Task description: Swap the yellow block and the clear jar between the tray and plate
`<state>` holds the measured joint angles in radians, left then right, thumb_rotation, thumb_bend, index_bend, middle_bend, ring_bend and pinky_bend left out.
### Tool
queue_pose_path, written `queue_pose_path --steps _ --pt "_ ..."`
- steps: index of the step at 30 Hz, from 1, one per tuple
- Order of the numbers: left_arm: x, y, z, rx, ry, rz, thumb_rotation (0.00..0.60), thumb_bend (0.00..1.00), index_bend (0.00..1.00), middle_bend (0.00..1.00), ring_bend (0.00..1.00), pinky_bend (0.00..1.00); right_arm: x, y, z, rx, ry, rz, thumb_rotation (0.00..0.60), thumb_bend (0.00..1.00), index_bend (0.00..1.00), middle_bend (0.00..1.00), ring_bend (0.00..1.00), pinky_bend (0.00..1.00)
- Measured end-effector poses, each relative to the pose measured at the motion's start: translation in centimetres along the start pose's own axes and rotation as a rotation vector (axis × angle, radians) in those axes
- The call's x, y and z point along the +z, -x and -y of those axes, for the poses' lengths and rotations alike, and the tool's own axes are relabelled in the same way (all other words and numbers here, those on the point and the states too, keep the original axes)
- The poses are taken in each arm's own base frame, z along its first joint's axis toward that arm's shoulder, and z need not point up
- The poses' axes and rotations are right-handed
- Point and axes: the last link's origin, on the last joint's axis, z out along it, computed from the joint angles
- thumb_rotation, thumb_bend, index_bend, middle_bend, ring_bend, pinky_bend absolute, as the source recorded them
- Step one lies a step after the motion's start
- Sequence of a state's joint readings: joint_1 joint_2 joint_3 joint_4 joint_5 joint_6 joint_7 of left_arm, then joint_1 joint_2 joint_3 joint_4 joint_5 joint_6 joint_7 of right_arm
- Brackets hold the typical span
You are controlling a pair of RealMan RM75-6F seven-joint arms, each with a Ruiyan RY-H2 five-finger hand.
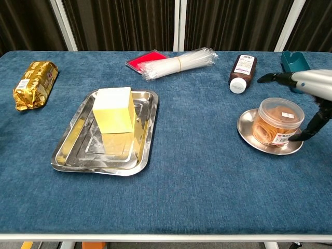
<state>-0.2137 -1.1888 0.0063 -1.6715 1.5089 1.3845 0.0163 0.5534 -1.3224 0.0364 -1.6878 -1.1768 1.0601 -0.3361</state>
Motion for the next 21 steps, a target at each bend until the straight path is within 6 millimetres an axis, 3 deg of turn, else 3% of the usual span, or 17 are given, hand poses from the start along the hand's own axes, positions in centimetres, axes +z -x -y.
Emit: queue_pose_path --steps 6,9,16,21 --pt "-0.4 -0.6 -0.1 -0.005 -0.001 -0.047 0.600 0.16 0.06 0.04 0.00 0.17 -2.8 -1.4 -1.8 0.029 0.055 -0.099 0.600 0.00 0.00 0.00 0.00 0.00" --pt "-0.9 -0.9 0.1 0.005 -0.015 -0.073 0.600 0.16 0.06 0.04 0.00 0.17 -5.5 -1.8 -3.7 0.039 0.131 -0.163 0.600 0.00 0.00 0.00 0.00 0.00" --pt "-2.0 -1.1 0.6 0.029 -0.062 -0.107 0.600 0.16 0.06 0.04 0.00 0.17 -13.8 -1.0 -8.5 0.083 0.368 -0.291 0.600 0.00 0.00 0.00 0.00 0.00" --pt "-2.0 -1.0 0.9 0.059 -0.085 -0.123 0.600 0.16 0.07 0.04 0.00 0.17 -16.7 -0.5 -10.5 0.091 0.446 -0.325 0.600 0.00 0.00 0.00 0.00 0.00"
